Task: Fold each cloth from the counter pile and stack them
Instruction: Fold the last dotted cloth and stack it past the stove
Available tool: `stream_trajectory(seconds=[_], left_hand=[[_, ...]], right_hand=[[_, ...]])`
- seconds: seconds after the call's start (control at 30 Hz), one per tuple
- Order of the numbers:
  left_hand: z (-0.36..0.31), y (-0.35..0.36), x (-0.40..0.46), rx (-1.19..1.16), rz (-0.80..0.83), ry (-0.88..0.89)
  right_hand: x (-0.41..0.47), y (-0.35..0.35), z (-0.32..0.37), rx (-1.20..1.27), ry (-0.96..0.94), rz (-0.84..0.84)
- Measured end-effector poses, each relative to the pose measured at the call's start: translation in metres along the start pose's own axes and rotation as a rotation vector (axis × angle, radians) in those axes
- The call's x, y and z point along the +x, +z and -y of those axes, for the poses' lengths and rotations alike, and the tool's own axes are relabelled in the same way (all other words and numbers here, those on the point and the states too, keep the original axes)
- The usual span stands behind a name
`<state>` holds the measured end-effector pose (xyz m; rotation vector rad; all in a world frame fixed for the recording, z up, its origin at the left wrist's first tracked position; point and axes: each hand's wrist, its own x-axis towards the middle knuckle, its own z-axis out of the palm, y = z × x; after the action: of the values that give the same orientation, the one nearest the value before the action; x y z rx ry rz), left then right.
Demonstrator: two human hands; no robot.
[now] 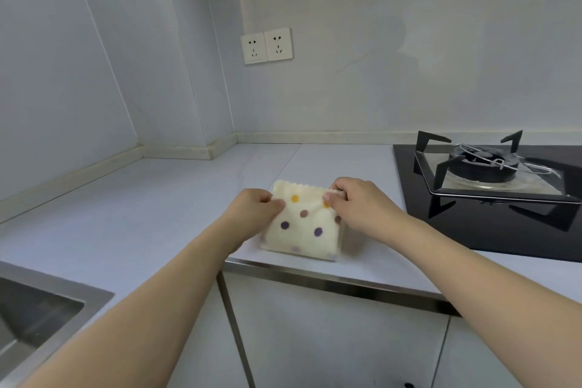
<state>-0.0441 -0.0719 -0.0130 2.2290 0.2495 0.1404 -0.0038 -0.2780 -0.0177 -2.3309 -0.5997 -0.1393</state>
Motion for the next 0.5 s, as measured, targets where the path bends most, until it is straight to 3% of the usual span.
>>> stream_trajectory(seconds=[0.2,0.5], left_hand=[[0.011,0.037,0.044,0.293,-0.073,-0.002],[0.013,0.038,0.047,0.452,-0.07,-0.002]], right_hand=[[0.041,0.017,-0.038,-0.088,0.087,0.027],[0.048,0.028,-0.057,-0.209,0.062,0.059]])
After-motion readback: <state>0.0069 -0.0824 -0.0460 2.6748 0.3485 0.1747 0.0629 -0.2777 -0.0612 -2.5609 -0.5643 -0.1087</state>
